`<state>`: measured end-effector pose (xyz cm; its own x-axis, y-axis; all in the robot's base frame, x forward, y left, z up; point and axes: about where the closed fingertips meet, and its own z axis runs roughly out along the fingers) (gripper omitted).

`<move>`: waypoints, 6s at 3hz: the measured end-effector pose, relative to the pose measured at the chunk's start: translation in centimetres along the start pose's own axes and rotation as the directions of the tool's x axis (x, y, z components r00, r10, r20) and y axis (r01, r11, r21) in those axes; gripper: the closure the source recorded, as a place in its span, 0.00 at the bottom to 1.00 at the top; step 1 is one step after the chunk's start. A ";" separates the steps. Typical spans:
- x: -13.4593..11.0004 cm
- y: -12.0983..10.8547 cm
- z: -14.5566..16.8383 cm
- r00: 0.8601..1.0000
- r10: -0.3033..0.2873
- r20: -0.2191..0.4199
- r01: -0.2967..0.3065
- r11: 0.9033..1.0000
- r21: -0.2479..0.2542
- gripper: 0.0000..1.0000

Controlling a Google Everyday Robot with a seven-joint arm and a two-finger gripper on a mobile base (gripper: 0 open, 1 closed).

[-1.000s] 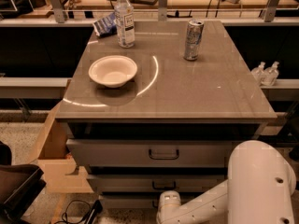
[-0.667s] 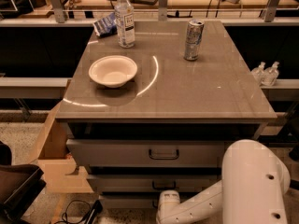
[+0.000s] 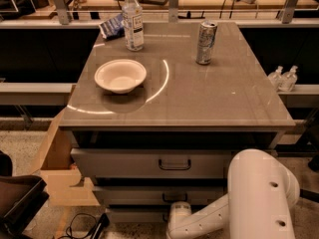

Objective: Open bottom drawer

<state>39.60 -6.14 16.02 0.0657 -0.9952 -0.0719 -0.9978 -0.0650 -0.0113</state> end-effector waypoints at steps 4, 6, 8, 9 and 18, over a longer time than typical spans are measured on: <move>-0.1 -0.2 1.1 1.000 0.012 0.023 -0.012 1.000 0.004 0.88; -0.2 -0.1 1.1 1.000 0.012 0.023 -0.012 1.000 0.003 1.00; -0.5 1.9 0.4 1.000 0.023 0.013 -0.024 1.000 0.014 1.00; -0.5 1.9 0.4 1.000 0.023 0.013 -0.024 1.000 0.014 1.00; 5.3 7.0 -17.4 0.996 0.086 -0.025 -0.074 0.946 0.315 1.00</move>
Offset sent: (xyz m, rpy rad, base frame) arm 0.0026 0.0020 -0.0127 0.0211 -0.0028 -0.0113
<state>32.87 -13.16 32.86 -0.0207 -0.9987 -0.0475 -0.9470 0.0349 -0.3193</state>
